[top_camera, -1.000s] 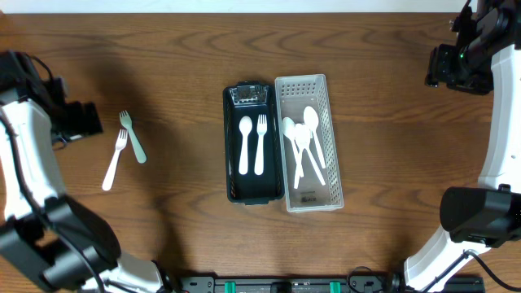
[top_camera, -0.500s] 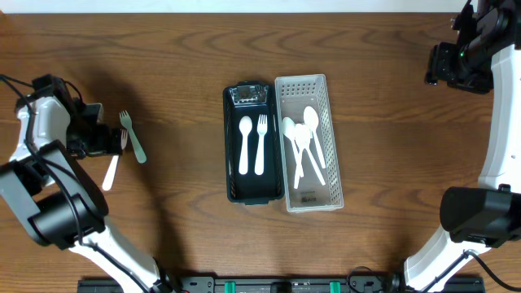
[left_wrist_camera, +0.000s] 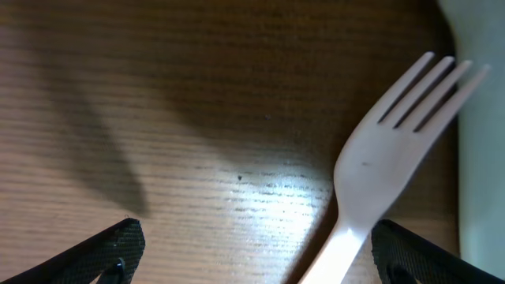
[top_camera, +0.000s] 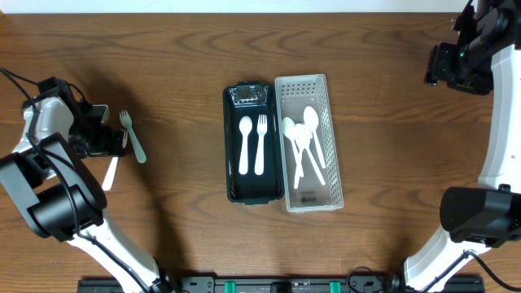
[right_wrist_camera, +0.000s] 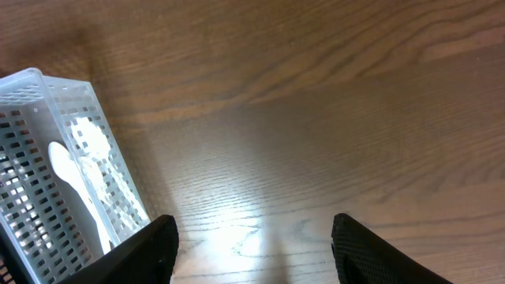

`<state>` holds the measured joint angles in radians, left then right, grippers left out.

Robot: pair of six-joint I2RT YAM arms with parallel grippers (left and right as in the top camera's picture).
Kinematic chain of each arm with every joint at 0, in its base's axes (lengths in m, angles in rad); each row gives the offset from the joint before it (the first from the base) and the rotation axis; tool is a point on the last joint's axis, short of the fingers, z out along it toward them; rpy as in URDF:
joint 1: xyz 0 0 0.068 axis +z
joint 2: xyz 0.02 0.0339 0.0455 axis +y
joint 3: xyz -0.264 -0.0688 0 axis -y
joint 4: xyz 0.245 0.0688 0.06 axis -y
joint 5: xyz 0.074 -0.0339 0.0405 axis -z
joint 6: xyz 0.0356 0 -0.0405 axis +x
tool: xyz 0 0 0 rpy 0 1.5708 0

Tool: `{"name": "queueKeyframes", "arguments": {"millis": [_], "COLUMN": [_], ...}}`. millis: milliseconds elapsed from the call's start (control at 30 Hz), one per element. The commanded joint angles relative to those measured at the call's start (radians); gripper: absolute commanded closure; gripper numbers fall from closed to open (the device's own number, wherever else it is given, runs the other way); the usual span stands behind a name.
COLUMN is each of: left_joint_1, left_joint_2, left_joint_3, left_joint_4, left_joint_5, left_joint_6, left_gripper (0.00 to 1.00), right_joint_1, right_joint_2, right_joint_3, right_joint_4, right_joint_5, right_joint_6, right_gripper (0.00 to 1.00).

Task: Pack container
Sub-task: 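Return the left gripper to the left and grasp another white fork, then carry the second white fork into the black basket and release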

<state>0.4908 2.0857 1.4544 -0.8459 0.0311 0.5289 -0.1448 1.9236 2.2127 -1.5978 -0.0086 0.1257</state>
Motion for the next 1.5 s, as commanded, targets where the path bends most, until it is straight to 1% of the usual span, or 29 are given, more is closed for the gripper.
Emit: {"name": "queueKeyframes", "arguments": {"millis": [0, 200, 267, 300, 433, 467, 533, 667, 767, 867, 967, 1133, 1200, 1267, 1333, 1467], "left_joint_1": [0.002, 0.002, 0.002, 0.002, 0.002, 0.002, 0.002, 0.002, 0.002, 0.002, 0.002, -0.005, -0.015, -0.033, -0.056, -0.125], "left_joint_2": [0.034, 0.041, 0.041, 0.041, 0.041, 0.041, 0.041, 0.041, 0.041, 0.041, 0.041, 0.025, 0.002, -0.035, -0.085, -0.209], "left_joint_3": [0.002, 0.002, 0.002, 0.002, 0.002, 0.002, 0.002, 0.002, 0.002, 0.002, 0.003, 0.02, 0.045, 0.085, 0.136, 0.239], "left_joint_4": [-0.001, 0.0, -0.001, -0.001, -0.005, -0.005, -0.005, -0.005, -0.005, -0.005, -0.005, -0.013, -0.039, -0.09, -0.148, -0.261], "left_joint_5": [0.011, 0.011, 0.011, 0.011, 0.011, 0.011, 0.011, 0.012, 0.03, 0.041, 0.041, 0.041, 0.041, 0.041, 0.048, 0.148], "left_joint_6": [0.017, 0.017, 0.016, 0.015, 0.008, 0.008, 0.008, -0.017, -0.033, -0.033, -0.034, -0.136, -0.15, -0.164, -0.229, -0.322], "left_gripper": [0.05, 0.06, 0.09, 0.12, 0.36, 0.4, 0.41, 0.66, 0.79, 0.81, 0.93, 0.94, 0.94, 0.94, 0.94, 0.94], "right_joint_1": [0.001, 0.001, 0.001, 0.001, 0.001, 0.001, 0.001, 0.001, 0.001, 0.001, 0.001, 0.001, 0.001, 0.001, 0.001, 0.002], "right_joint_2": [0.002, 0.002, 0.002, 0.002, 0.002, 0.002, 0.002, 0.002, 0.002, 0.002, 0.002, 0.002, 0.002, 0.002, 0.002, 0.002], "right_joint_3": [-0.003, -0.003, -0.003, -0.003, -0.003, -0.003, -0.003, -0.003, -0.003, -0.003, -0.003, -0.003, -0.003, -0.003, -0.003, -0.003], "right_joint_4": [-0.003, -0.003, -0.003, -0.003, -0.004, -0.004, -0.005, -0.011, -0.011, -0.011, -0.011, -0.011, -0.01, -0.01, -0.01, -0.011], "right_joint_5": [-0.002, 0.001, 0.001, 0.001, 0.001, 0.001, 0.001, 0.001, 0.001, 0.001, 0.001, 0.001, 0.001, 0.001, 0.001, 0.0], "right_joint_6": [0.016, 0.016, 0.016, 0.016, 0.016, 0.016, 0.016, 0.016, 0.016, 0.016, 0.016, 0.016, 0.015, 0.015, 0.015, 0.016], "right_gripper": [0.35, 0.34, 0.34, 0.34, 0.34, 0.35, 0.34, 0.34, 0.34, 0.34, 0.34, 0.34, 0.35, 0.34, 0.34, 0.35]}}
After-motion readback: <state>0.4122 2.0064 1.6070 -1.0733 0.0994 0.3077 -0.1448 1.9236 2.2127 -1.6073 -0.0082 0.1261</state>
